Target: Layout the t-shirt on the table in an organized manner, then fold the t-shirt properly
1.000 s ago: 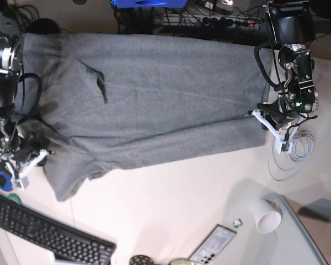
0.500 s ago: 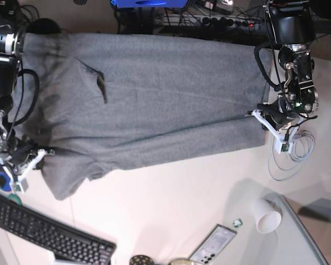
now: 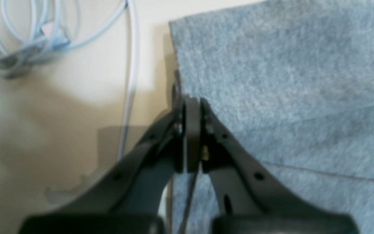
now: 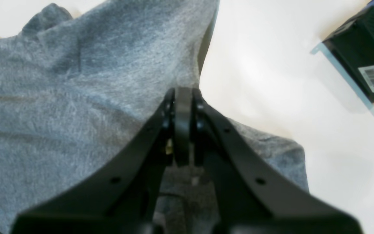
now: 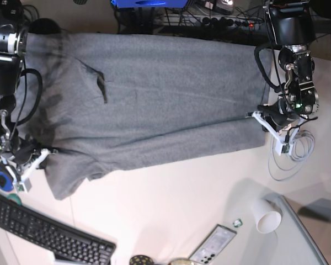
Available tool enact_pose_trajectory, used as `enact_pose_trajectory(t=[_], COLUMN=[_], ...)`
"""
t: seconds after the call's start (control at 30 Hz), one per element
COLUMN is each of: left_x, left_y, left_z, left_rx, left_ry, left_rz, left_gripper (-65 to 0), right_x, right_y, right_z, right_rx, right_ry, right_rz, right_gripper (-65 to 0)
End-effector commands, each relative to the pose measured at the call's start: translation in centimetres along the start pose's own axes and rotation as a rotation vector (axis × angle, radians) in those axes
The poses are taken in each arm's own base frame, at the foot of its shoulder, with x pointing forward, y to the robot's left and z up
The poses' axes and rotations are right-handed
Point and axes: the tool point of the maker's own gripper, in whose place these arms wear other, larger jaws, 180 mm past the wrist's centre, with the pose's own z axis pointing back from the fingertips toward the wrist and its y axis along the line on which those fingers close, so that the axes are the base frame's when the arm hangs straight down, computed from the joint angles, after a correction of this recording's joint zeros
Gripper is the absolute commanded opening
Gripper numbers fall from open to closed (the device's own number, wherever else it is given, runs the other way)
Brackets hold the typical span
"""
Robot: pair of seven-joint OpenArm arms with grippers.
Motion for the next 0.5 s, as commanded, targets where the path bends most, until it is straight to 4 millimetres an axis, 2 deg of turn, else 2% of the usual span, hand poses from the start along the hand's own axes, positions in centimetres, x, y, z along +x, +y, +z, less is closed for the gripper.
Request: enact_pose_trajectory(t=[0.0,0.1,0.23,0.3,0.37,0.4,0.47], left_x=[2.8,4.0,4.5,4.7,5.0,5.0,6.4], left_y=[0.7,1.0,0.9,0.9,1.2,1.5,1.6], left_z=[0.4,0.8,1.6,1.9,2.1,2.1,2.0], left_rx=[0.015,0.021,0.026,0.029,0.035,0.036,0.036], left_ry=[-0.067,-0.089,-0.072,-0.077,-0.084,-0.082,-0.106], left_rz=[-0.006,-0.003,-0.016,-0.023,-0.026,-0.023,-0.018], left_gripper=[-64.2,-53.5,-30.8,-22.1,-17.8,-17.8,-17.8], right_x=[2.6,2.6,2.6,2.6,2.6,2.6,2.6], right_y=[-0.7,-0.7,-0.8,-0.8,-0.7,-0.7,-0.7], right_z=[0.6,0.6,0.6,0.6,0.6,0.6,0.6], right_rx=[-0.014,-0.014,-0.015,-0.016,-0.014,-0.014,-0.014], right_ry=[-0.063,-0.063,-0.064,-0.065,-0.063,-0.062,-0.062], right_rz=[0.010,0.010,0.007,0.006,0.010,0.011,0.011], right_gripper=[-65.0,-65.0,-65.0,-65.0,-65.0,-65.0,-65.0])
